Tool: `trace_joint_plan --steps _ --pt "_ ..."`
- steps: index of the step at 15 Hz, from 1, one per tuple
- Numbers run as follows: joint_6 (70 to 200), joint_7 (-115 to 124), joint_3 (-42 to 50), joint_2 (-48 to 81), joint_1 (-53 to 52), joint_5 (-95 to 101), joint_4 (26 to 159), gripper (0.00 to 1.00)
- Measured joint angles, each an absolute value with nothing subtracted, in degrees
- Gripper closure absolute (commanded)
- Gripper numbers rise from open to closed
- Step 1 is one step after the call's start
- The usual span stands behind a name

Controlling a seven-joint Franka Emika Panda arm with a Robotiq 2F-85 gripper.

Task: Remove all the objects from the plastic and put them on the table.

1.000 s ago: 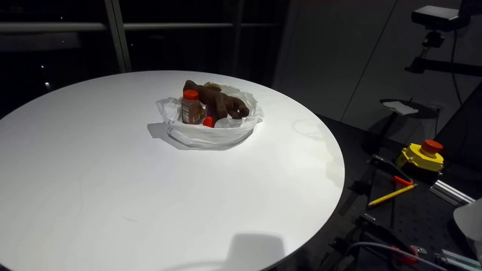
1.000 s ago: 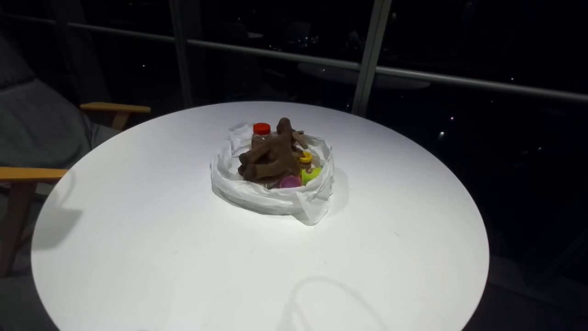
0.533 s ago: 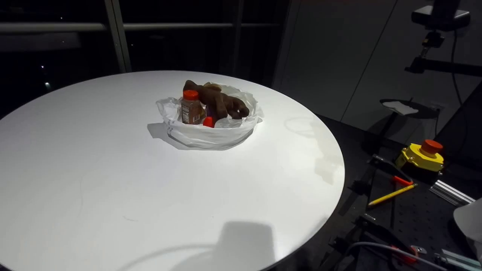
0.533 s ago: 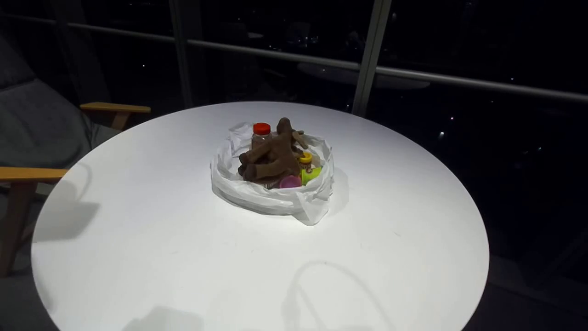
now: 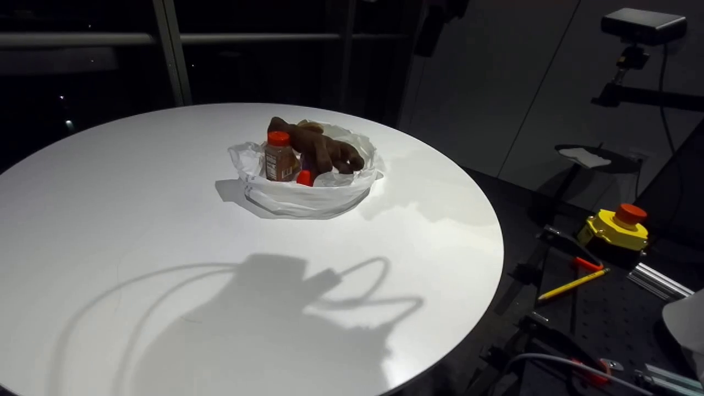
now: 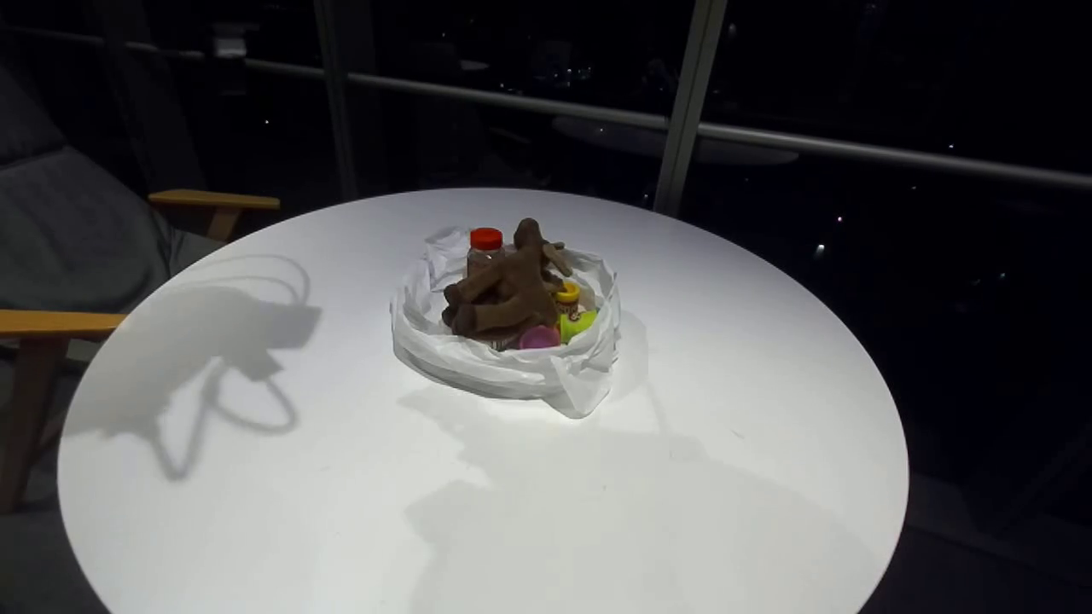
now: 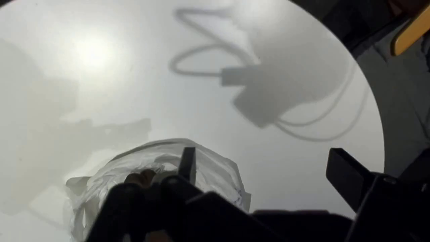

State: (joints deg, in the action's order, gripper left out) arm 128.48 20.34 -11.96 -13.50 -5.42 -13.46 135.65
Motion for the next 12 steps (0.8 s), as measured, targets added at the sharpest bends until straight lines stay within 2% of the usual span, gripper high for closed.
trace_joint_plan --steps 4,12 --pt "137.5 24.9 -11.0 -1.6 -4.1 -5.1 129.1 0.00" --pt "138.3 30.8 -3.5 18.3 -5.3 5.3 114.2 0.00"
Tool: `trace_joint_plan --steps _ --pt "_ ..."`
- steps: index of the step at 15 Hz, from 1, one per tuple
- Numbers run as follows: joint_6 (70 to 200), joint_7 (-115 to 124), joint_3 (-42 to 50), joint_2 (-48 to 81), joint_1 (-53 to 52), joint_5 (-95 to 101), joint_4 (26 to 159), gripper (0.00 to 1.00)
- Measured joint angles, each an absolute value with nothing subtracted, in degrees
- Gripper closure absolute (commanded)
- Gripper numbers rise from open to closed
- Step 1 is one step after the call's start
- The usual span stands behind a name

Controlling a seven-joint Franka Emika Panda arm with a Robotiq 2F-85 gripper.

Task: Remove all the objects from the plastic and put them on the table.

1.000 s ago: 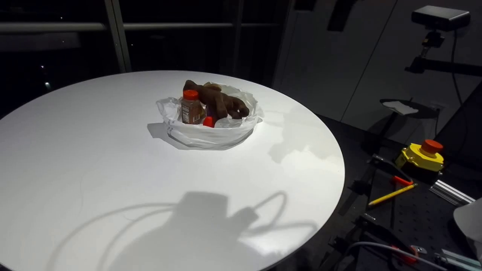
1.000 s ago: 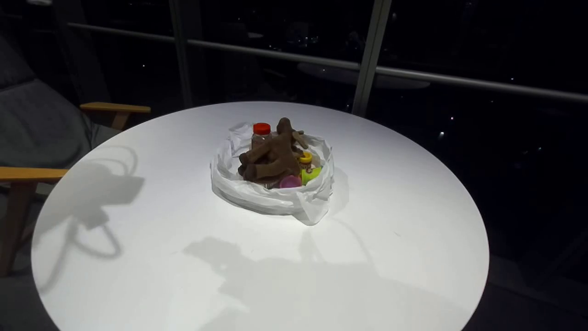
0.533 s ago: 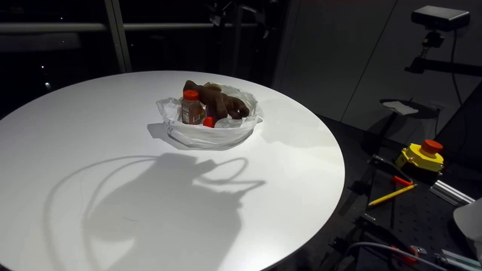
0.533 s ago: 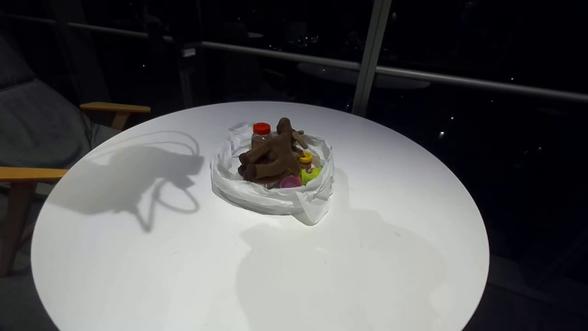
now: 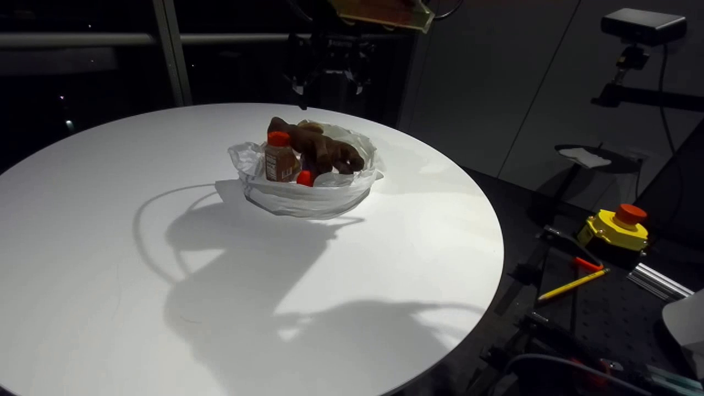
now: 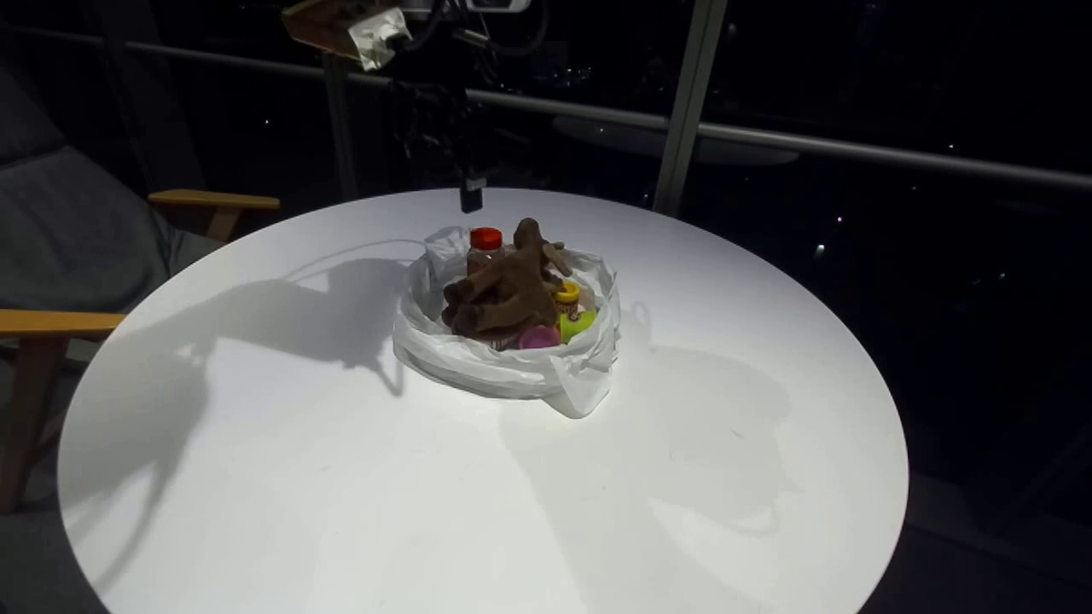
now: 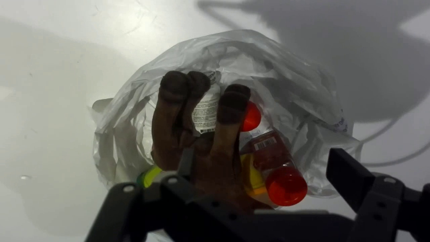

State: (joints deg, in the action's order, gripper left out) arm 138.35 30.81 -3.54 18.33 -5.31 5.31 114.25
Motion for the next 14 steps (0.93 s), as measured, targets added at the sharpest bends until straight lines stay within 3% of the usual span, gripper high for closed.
trace_joint_plan --steps 14 --pt "129.2 31.7 3.4 37.4 -7.6 4.9 93.1 0.00"
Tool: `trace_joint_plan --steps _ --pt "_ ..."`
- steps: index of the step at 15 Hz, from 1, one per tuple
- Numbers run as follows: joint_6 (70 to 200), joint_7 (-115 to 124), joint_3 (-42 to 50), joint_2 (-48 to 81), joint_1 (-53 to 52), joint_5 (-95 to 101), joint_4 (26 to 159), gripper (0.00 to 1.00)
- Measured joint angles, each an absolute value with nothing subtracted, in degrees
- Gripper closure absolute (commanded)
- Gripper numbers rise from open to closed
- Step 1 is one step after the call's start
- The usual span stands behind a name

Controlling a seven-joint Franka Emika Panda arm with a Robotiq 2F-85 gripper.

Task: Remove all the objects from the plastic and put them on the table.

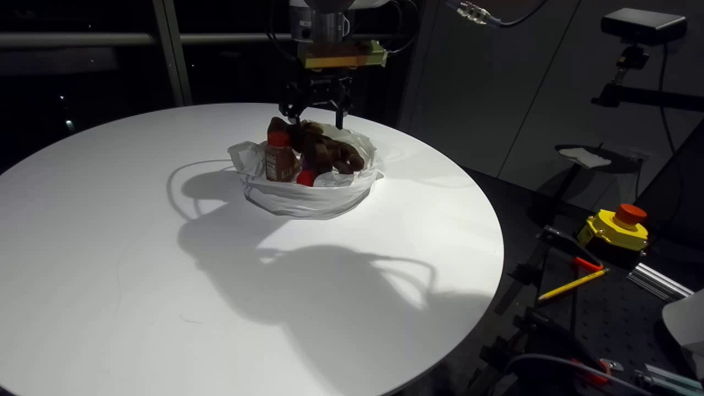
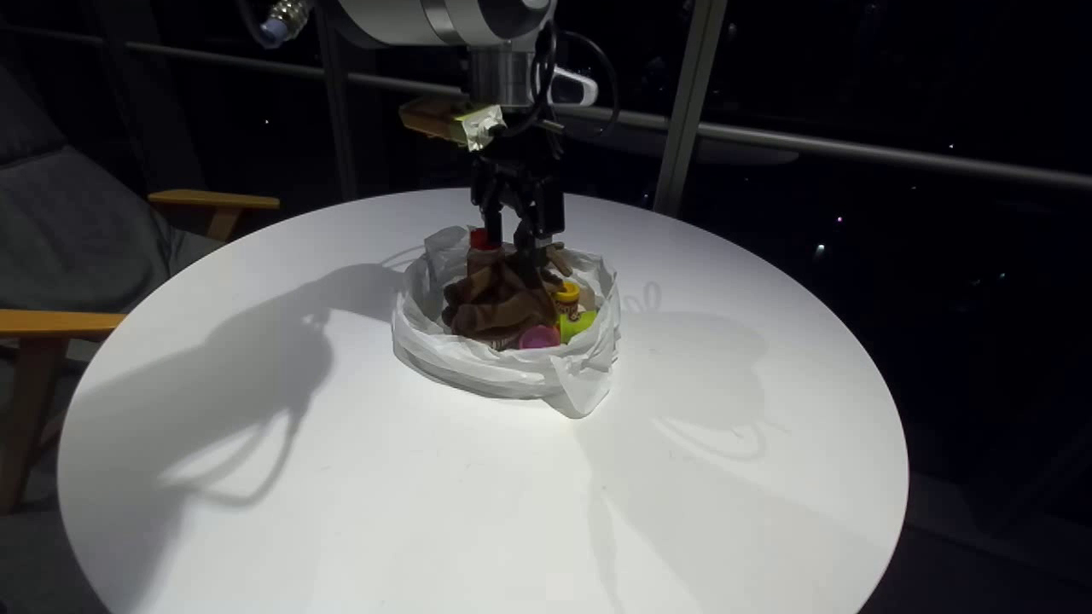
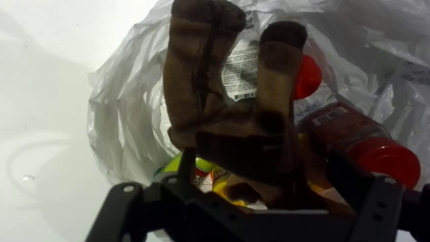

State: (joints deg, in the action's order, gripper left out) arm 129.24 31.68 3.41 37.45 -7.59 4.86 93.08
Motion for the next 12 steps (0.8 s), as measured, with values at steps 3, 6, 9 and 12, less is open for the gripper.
trace_joint_plan --steps 3,6,9,12 --pt "125.8 31.8 4.2 39.8 -7.6 4.8 90.4 0.35" --pt "122.3 31.8 4.4 42.2 -7.6 4.8 87.6 0.64" --pt "120.2 31.8 4.4 44.0 -7.7 4.7 84.9 0.87" --pt "119.6 31.8 4.3 44.5 -7.7 3.7 83.3 1.00"
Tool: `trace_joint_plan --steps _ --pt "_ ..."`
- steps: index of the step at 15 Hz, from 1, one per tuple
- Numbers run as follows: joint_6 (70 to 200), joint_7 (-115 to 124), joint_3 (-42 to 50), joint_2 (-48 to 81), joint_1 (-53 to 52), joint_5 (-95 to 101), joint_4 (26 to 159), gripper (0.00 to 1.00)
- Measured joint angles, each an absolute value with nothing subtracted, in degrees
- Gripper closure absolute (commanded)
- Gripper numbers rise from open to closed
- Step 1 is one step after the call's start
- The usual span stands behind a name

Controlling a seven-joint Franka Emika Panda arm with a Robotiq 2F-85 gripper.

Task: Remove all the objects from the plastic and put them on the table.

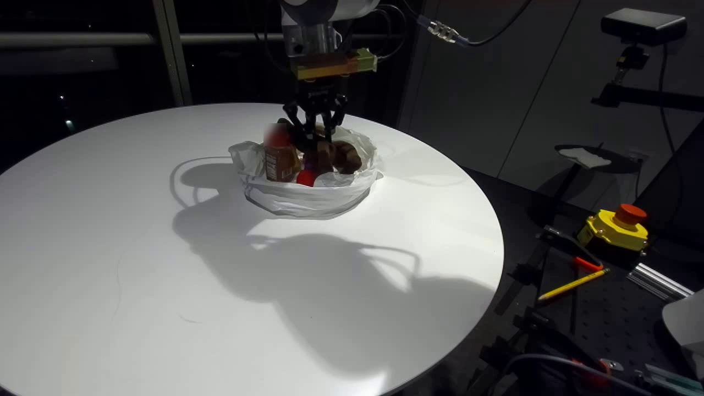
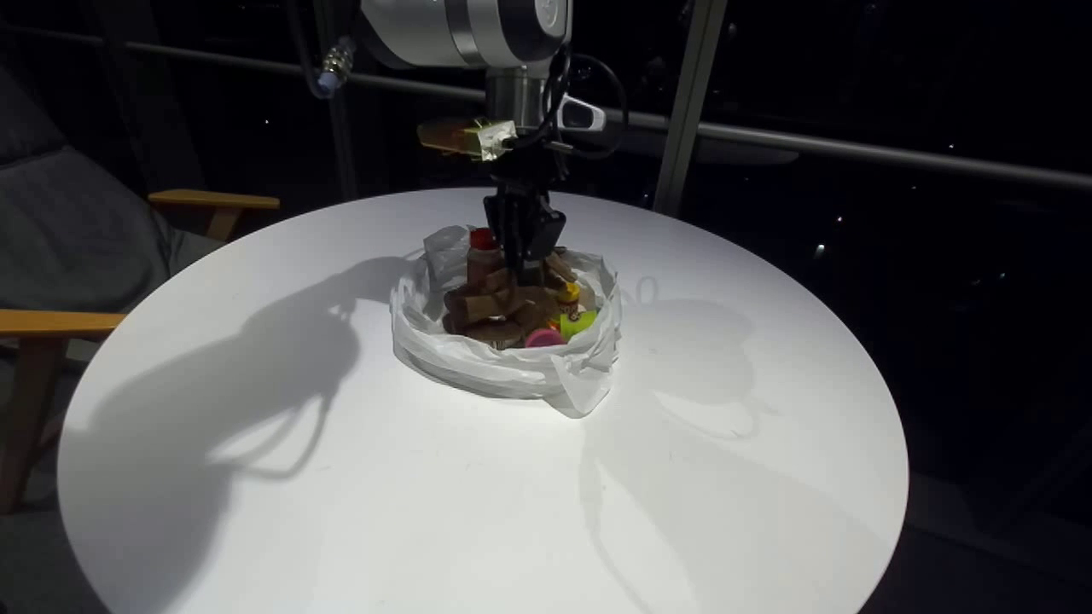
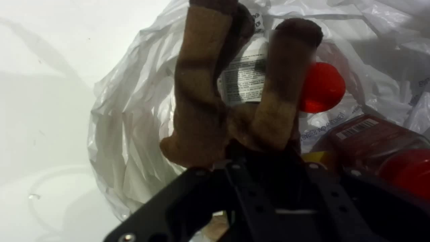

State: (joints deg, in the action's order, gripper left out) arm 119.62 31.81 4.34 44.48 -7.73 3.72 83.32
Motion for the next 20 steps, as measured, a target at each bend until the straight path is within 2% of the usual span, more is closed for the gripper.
trace_joint_plan --steps 6,12,17,20 --pt "120.3 31.4 4.0 40.8 -5.8 -3.8 85.3 1.00" --pt "124.9 31.2 2.3 24.4 -6.9 -5.1 100.4 1.00" --pt "125.2 30.8 -3.6 13.0 -10.5 -5.4 112.2 1.00" --pt "125.4 32.7 -8.3 12.1 -14.3 -6.0 114.3 1.00"
